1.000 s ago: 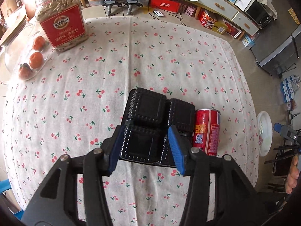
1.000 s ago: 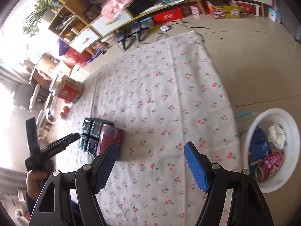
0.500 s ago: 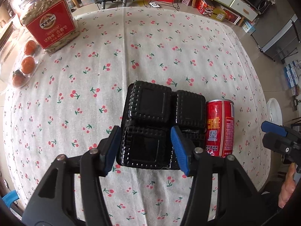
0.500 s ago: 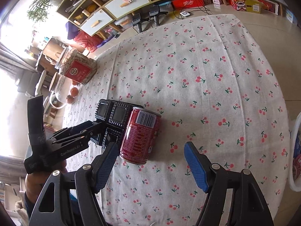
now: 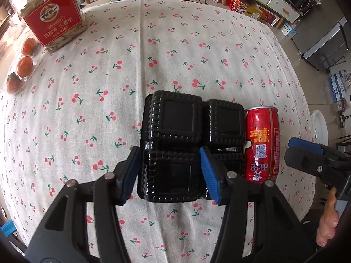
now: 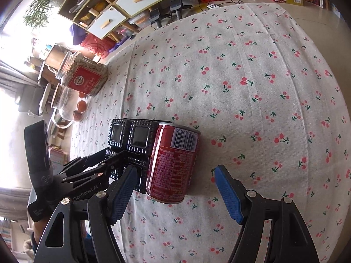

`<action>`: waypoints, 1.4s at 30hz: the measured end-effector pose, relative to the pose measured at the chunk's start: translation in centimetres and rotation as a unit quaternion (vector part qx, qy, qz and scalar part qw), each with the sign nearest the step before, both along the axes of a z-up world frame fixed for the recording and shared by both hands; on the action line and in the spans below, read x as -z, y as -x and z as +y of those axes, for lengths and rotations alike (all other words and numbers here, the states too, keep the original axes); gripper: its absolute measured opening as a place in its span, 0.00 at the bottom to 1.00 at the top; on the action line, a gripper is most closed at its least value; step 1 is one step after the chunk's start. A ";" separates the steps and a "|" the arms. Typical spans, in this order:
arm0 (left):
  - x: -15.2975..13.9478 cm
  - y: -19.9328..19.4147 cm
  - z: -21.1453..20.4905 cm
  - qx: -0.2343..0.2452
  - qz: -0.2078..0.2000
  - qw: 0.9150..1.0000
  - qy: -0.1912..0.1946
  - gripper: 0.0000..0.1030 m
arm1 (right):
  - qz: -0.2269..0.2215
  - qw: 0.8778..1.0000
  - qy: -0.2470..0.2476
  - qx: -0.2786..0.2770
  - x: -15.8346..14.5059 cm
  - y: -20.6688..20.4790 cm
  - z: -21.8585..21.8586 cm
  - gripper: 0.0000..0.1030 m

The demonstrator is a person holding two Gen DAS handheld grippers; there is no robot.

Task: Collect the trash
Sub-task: 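Grasp the black plastic tray stack with the left gripper while the right grasps the red can, then carry can and trays over the bucket and open both grippers to drop them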

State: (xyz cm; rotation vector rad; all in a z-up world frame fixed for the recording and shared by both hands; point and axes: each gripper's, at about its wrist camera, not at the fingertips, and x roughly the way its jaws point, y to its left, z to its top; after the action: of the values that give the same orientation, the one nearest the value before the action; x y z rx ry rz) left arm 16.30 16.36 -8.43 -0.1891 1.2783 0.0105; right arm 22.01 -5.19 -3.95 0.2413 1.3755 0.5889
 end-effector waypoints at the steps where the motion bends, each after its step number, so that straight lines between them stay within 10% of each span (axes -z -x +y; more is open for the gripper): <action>1: 0.0 0.0 0.1 -0.002 0.000 1.000 0.001 0.55 | 0.002 1.000 0.002 0.002 0.2 0.0 0.1 0.72; 25: -3.5 2.0 3.3 -0.055 -0.040 0.997 0.035 0.49 | 0.013 1.000 0.006 0.012 2.7 -0.2 2.5 0.72; 28: -3.5 2.0 3.2 -0.052 -0.041 0.997 0.033 0.49 | 0.016 1.000 0.005 0.002 3.2 0.0 3.0 0.54; 42: -4.4 1.8 2.0 -0.042 -0.057 0.996 0.050 0.49 | 0.006 1.000 0.002 0.012 1.0 0.1 0.6 0.53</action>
State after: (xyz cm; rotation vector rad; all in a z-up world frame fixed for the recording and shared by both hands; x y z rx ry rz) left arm 14.50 18.40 -4.05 -0.3264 1.1578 0.0077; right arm 21.95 -4.64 -4.97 0.2580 1.3837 0.5655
